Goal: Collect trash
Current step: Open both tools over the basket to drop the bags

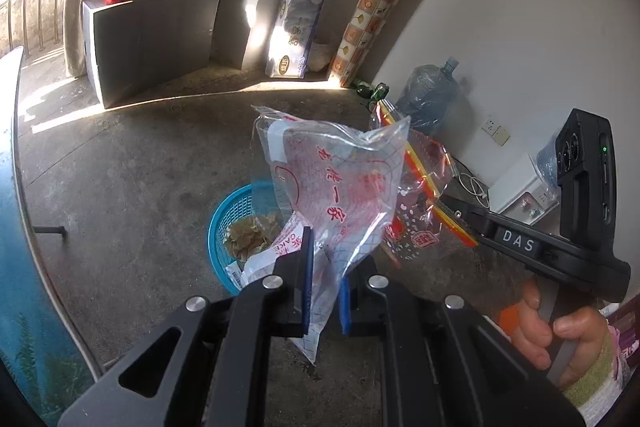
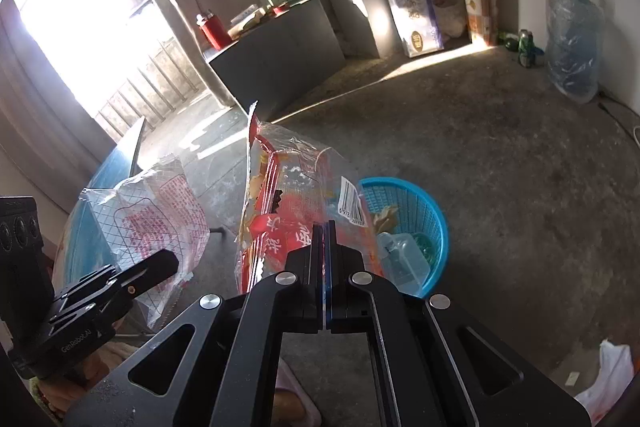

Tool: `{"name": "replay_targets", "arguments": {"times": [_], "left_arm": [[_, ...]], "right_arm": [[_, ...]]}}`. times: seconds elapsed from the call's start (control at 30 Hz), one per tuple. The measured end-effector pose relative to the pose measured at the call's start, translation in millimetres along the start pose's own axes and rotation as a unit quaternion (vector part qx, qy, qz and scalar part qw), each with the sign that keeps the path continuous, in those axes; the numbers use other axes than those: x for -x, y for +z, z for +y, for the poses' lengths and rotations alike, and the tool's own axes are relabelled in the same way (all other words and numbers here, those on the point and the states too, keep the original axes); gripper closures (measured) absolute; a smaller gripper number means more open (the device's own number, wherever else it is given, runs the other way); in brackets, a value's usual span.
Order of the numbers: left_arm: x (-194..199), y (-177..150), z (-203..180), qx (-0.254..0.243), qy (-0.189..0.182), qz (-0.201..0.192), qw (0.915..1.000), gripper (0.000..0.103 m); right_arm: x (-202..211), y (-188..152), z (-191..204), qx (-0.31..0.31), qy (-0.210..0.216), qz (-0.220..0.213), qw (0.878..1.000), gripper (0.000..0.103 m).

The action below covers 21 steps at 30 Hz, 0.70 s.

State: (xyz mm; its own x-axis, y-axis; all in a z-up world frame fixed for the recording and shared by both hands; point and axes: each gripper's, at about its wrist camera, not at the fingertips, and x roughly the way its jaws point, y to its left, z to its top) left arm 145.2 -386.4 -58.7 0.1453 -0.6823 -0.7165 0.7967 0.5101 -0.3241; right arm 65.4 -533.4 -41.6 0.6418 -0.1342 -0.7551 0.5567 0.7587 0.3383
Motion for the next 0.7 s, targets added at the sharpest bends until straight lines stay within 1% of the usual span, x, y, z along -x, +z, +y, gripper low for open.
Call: {"name": "replay_targets", "arguments": {"times": [0.1,0.17,0.3,0.4,0.43,0.47,0.5,0.53,0.57,0.6,0.63,0.67,0.7], "left_arm": [[-41.9,-4.3,10.7,0.013,0.006,0.026,0.9996,0.093],[-69.1,-6.8,15.8,0.02,0.003,0.047,0.9987,0.093],[-116.6,-13.4,26.4,0.025,0.005,0.081,0.9964,0.093],[-144.7,-23.7,37.3,0.044,-0.005,0.103,0.9937,0.093],[-154.1,-26.2,41.4,0.048,-0.009,0.112,0.9926,0.091],[-163.9,-29.4,45.1,0.051,-0.014,0.126,0.9907,0.086],[-170.5,-33.6,48.7,0.055,-0.021,0.14,0.9884,0.082],[-178.5,-36.7,53.4,0.062,-0.028,0.151,0.9861,0.072],[-183.6,-39.7,58.5,0.072,-0.03,0.158,0.9844,0.063],[-186.7,-42.5,63.0,0.081,-0.032,0.161,0.9831,0.06],[-189.4,-44.5,66.9,0.091,-0.037,0.163,0.9817,0.055],[-188.3,-51.2,70.0,0.102,-0.042,0.165,0.9802,0.049],[-187.8,-53.4,73.4,0.112,-0.047,0.167,0.9785,0.047]], "right_arm": [[-26.9,3.4,-4.3,0.006,-0.015,0.023,1.0,0.103],[-46.0,7.5,-6.0,0.015,-0.029,0.035,0.999,0.103],[-79.9,13.1,-12.7,0.022,-0.056,0.061,0.996,0.103],[-105.6,16.5,-17.6,0.024,-0.072,0.079,0.994,0.103],[-113.7,16.3,-20.6,0.022,-0.079,0.083,0.993,0.102],[-121.8,16.0,-23.2,0.018,-0.082,0.09,0.992,0.097],[-130.6,15.1,-25.9,0.015,-0.084,0.1,0.991,0.096],[-141.7,14.9,-30.6,0.009,-0.085,0.115,0.99,0.093],[-150.1,12.7,-34.8,-0.001,-0.081,0.129,0.988,0.083],[-156.1,10.8,-38.1,-0.014,-0.075,0.141,0.987,0.077],[-158.6,8.5,-41.5,-0.026,-0.072,0.146,0.986,0.068],[-157.8,6.5,-43.9,-0.036,-0.068,0.147,0.986,0.065],[-155.7,5.2,-46.1,-0.045,-0.062,0.146,0.986,0.064]]}}
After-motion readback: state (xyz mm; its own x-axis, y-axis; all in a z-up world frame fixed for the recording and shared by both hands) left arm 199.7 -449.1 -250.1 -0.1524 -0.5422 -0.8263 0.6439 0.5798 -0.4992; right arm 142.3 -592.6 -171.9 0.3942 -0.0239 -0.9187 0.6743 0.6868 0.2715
